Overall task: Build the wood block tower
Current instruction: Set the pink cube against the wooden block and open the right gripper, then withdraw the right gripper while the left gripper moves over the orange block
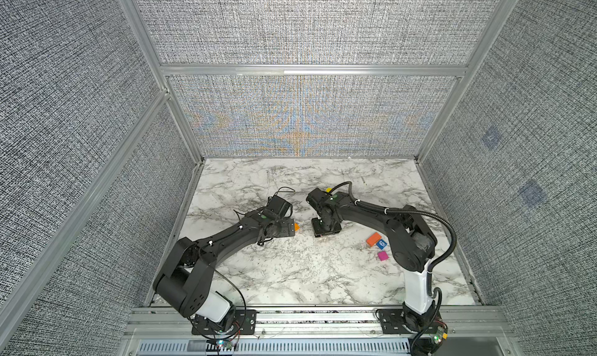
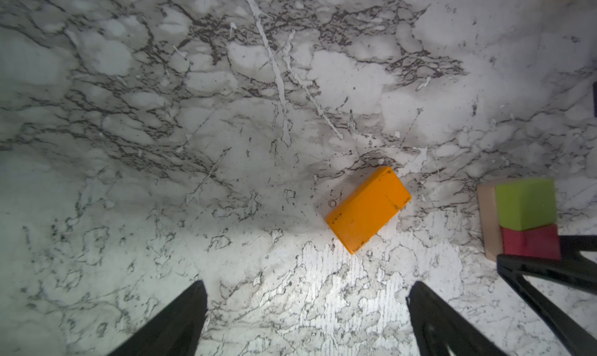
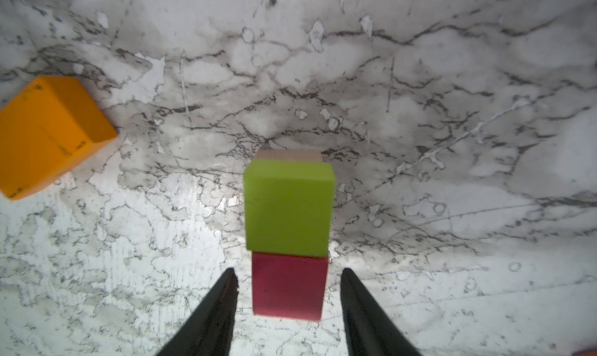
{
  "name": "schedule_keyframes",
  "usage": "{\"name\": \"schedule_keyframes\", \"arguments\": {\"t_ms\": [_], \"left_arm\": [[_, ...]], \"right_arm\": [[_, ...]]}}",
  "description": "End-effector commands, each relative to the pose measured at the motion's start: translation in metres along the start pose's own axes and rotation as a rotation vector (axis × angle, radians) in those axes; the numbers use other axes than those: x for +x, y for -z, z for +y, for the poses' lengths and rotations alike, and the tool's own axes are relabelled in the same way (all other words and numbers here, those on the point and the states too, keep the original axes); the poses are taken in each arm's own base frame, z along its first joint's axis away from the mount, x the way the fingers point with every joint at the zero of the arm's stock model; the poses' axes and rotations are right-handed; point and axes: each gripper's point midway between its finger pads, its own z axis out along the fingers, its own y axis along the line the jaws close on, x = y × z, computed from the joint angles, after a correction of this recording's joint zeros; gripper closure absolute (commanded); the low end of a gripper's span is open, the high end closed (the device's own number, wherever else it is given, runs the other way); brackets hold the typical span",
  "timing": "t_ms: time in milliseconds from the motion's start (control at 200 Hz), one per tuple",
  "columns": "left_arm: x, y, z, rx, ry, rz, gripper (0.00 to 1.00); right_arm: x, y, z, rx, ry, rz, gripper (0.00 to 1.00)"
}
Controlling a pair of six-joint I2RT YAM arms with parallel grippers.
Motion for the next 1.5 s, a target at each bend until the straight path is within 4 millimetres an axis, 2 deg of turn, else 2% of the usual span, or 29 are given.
{"name": "schedule_keyframes", "arguments": {"t_ms": [0, 80, 250, 395, 500, 680, 830, 1080, 1170, 1195, 1496], "left_arm": [[0.001, 0.007, 0.003, -0.011, -0.023, 0.012, 0.01], [0.001, 0.012, 0.001, -0.007, -0.038, 0.022, 0.04], [0.001, 0.013, -0.003, 0.001, -0.065, 0.045, 0.25], [0.004, 0.008, -0.011, 0.021, -0.113, 0.098, 0.29], [0.004, 0.000, -0.011, -0.005, -0.133, 0.137, 0.28], [0.003, -0.014, -0.014, -0.035, -0.157, 0.184, 0.15], [0.003, -0.026, -0.016, -0.047, -0.183, 0.213, 0.10], [0.002, -0.042, -0.027, -0.016, -0.204, 0.241, 0.09], [0.004, -0.047, -0.030, -0.007, -0.204, 0.251, 0.09], [0.004, -0.048, -0.031, -0.003, -0.204, 0.253, 0.09], [0.010, -0.056, -0.042, 0.049, -0.190, 0.258, 0.11]], "right_arm": [[0.000, 0.010, -0.004, 0.016, 0.011, -0.010, 0.41], [0.000, 0.018, -0.007, 0.018, 0.025, -0.030, 0.38], [0.002, 0.038, -0.009, -0.003, 0.051, -0.084, 0.35], [0.012, 0.049, -0.018, -0.004, 0.064, -0.113, 0.33], [0.018, 0.056, -0.027, -0.015, 0.072, -0.138, 0.32], [0.030, 0.061, -0.050, -0.032, 0.047, -0.167, 0.29], [0.038, 0.060, -0.066, -0.060, 0.021, -0.175, 0.28], [0.045, 0.056, -0.079, -0.049, 0.026, -0.182, 0.27], [0.041, 0.058, -0.079, -0.058, 0.022, -0.200, 0.27], [0.051, 0.050, -0.083, -0.051, 0.020, -0.172, 0.26], [0.053, 0.042, -0.090, -0.048, 0.004, -0.159, 0.26]]}}
